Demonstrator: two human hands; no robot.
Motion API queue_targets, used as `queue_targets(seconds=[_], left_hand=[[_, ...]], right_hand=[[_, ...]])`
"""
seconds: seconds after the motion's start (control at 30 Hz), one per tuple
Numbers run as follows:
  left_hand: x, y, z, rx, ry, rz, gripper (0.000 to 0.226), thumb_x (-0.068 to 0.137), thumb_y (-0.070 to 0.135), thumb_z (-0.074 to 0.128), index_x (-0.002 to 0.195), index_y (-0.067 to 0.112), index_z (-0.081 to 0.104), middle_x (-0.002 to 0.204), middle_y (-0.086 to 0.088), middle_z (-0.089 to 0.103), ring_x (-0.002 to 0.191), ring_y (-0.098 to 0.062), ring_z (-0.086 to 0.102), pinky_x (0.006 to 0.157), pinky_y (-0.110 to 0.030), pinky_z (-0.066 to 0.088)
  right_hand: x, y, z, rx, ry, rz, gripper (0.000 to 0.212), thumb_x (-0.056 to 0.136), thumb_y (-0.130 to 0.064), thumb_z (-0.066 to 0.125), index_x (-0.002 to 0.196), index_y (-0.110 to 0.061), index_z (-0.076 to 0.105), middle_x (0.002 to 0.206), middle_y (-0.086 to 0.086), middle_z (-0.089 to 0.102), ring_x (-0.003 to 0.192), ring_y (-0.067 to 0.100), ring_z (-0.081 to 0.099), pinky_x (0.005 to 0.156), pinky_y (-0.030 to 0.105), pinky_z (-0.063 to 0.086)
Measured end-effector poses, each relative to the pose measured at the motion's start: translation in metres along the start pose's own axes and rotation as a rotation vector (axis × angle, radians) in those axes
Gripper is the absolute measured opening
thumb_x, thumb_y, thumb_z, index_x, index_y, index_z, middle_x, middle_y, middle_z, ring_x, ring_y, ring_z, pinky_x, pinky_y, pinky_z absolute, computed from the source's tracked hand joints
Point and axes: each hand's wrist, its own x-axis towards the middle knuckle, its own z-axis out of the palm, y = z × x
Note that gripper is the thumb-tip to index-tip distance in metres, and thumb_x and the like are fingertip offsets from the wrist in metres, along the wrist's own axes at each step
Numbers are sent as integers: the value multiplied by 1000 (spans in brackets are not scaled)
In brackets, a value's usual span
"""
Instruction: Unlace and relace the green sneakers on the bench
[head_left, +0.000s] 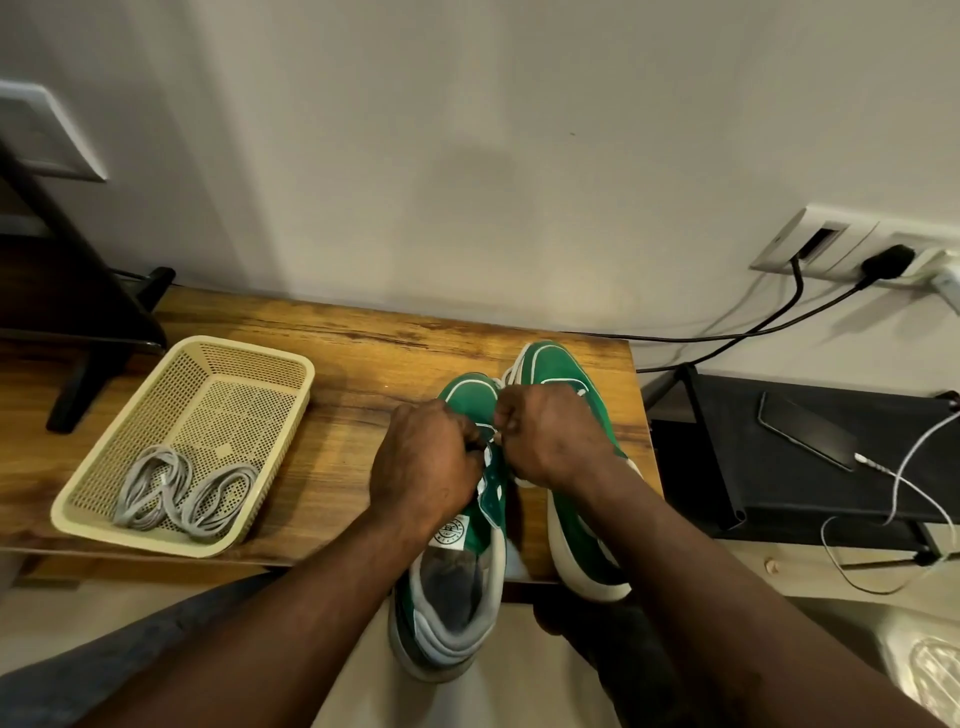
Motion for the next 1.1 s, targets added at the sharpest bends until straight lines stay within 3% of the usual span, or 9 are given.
queue_targets(seconds=[0.13,0.3,0.5,0.7,0.8,0.9,1.03,1.1], left_hand=[[0,-5,6,-18,42,-13,13,89,37,79,102,34,82,105,8,73,106,-18,57,82,-28,45],[3,-9,12,-115,39,-67,9,83,35,84,91,36,83,94,12,70,99,-18,61,81,-37,58],[4,-10,21,-244,41,-130,10,81,30,85,77,37,79,88,16,68,98,-16,61,80,-39,59],[2,-10,25,-301,77,-159,13,89,27,81,77,31,77,92,15,70,116,-16,52,86,-29,41],[1,-9,25,-320,75,-164,14,88,24,82,76,30,77,93,15,69,115,-16,54,89,-27,38],[3,-9,27,-286,79,-155,16,86,23,84,74,30,76,92,14,64,107,-20,56,88,-31,47],[4,-8,26,-334,36,-191,8,85,24,84,79,28,80,97,14,63,111,-16,48,79,-16,26],[3,-7,24,-364,21,-212,12,82,24,86,76,30,79,97,17,61,111,-14,45,81,-16,28]], right_hand=[[0,-2,4,-46,-31,6,15,91,-14,64,96,-21,76,91,1,71,83,21,66,77,41,62],[0,-1,6,-53,-54,-31,14,90,-14,62,89,-25,70,99,1,65,91,22,63,79,42,59],[2,0,7,-44,-73,-12,24,90,-10,61,79,-31,61,97,0,65,89,22,63,78,40,59],[8,2,4,32,-156,52,24,85,-5,56,74,-26,59,77,-5,65,74,17,60,67,31,52],[10,3,0,37,-176,70,25,86,-5,56,76,-28,59,80,-6,66,76,15,60,69,32,52],[9,2,1,44,-182,88,24,87,-5,57,78,-27,62,82,-6,67,79,16,62,69,31,53],[9,3,1,65,-187,113,24,88,-5,56,80,-26,64,83,-6,67,77,14,60,66,29,48],[9,4,1,74,-192,118,25,90,-6,56,79,-28,63,84,-7,67,78,14,60,65,29,45]])
